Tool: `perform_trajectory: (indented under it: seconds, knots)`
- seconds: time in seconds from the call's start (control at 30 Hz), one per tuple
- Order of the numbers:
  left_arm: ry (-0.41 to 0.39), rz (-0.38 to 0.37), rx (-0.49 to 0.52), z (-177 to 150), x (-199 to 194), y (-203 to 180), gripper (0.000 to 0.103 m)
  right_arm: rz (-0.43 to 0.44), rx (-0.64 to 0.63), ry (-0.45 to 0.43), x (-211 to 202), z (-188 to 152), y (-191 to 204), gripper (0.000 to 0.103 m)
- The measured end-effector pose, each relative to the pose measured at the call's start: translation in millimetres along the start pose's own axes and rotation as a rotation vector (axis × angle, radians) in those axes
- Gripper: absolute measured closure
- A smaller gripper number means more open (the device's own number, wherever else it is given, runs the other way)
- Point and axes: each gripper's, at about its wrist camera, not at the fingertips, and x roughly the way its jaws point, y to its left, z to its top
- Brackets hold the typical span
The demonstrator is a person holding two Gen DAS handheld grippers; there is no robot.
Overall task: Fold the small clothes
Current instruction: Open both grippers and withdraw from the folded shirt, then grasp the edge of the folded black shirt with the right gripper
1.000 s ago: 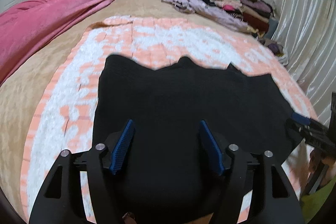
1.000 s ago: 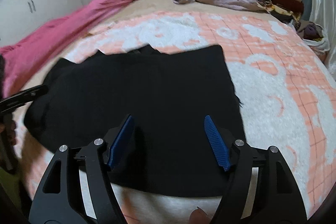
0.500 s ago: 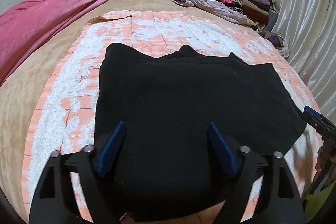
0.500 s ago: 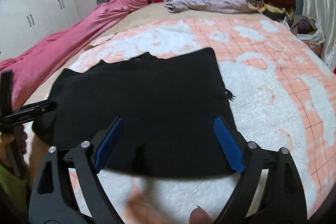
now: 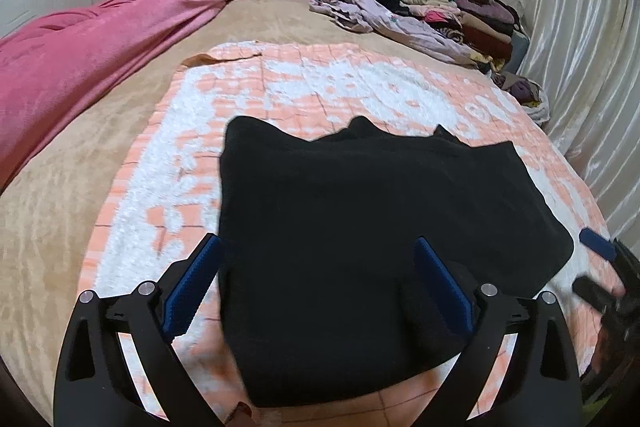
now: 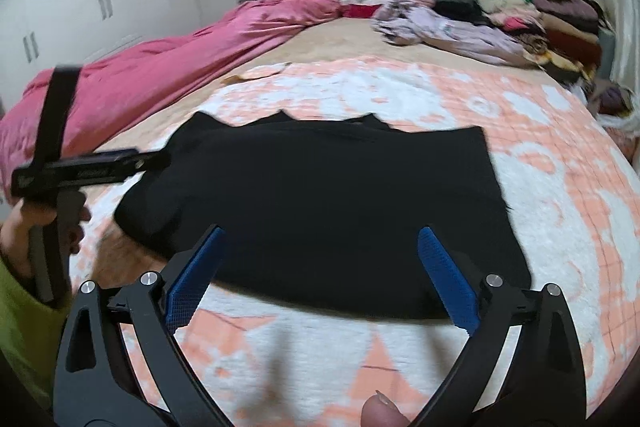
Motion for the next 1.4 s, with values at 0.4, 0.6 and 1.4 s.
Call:
perform_trajectory:
  seconds: [0.4, 0.6, 1.4]
  knots:
    - [-0.048, 0.033, -0.084, 13, -18, 37, 0.007, 0.099, -0.189, 0.057, 30, -2, 89, 0.011]
    - [-0.065, 0.053, -0.114, 18, -19, 54, 0.005, 0.116, -0.264, 0.076, 42, -5, 116, 0.011]
    - [0.045, -0.005, -0.3, 31, 49, 97, 0.005, -0.036, -0.569, 0.057, 97, -25, 177, 0.038]
